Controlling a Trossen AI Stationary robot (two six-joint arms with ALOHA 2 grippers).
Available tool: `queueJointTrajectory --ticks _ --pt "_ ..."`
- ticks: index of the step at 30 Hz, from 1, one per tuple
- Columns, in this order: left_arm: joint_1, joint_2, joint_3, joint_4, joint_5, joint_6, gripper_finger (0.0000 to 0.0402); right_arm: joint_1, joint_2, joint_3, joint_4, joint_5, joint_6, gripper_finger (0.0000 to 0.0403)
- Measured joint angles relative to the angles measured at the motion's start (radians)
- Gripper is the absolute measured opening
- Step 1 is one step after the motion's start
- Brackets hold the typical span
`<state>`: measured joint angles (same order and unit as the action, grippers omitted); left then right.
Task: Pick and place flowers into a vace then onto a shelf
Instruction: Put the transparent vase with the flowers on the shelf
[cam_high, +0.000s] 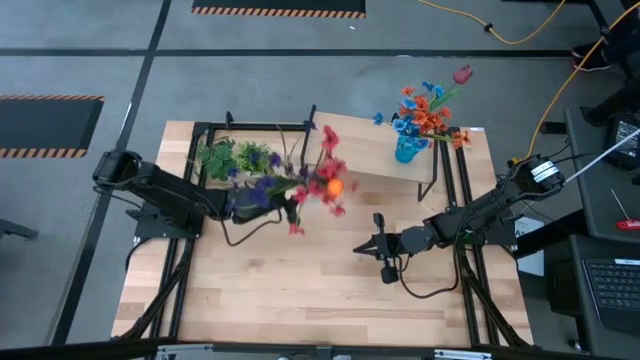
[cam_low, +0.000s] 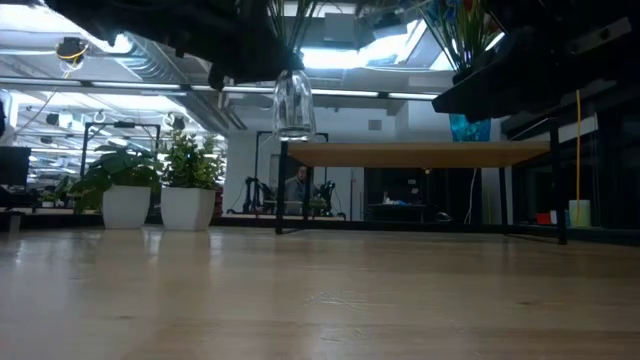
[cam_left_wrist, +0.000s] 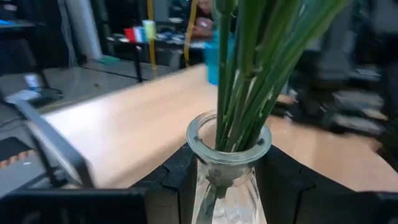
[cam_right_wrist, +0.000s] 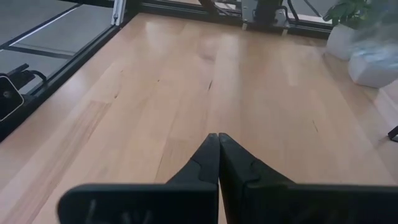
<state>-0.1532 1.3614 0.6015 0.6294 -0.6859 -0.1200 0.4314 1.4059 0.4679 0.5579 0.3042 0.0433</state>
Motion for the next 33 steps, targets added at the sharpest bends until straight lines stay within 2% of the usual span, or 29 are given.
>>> queueJointTrajectory --ticks 3,10,19,23,30,33 --pt "0.068 -0.024 0.001 0.001 0.016 0.014 0.0123 -0.006 0.0 0.0 0.0 0.0 0.0 0.0" --pt "0.2 -0.003 0.065 0.0 0.196 0.037 0.0123 -0.033 0.0 0.0 0.0 0.0 0.006 0.0" --pt "0.279 0.072 0.218 -0.04 0.196 0.098 0.0123 -0.036 0.0 0.0 -0.001 -0.002 0.026 0.0" --pt "0.322 0.113 0.278 -0.096 0.249 0.1 0.0123 -0.036 0.0 0.0 0.0 -0.002 0.031 0.0" --pt "0.404 0.189 0.351 -0.099 0.275 0.125 0.0123 -0.036 0.0 0.0 0.0 -0.002 0.031 0.0001" --pt "0.445 0.209 0.381 -0.106 0.322 0.115 0.0123 -0.036 0.0 0.0 0.0 -0.002 0.026 0.0001"
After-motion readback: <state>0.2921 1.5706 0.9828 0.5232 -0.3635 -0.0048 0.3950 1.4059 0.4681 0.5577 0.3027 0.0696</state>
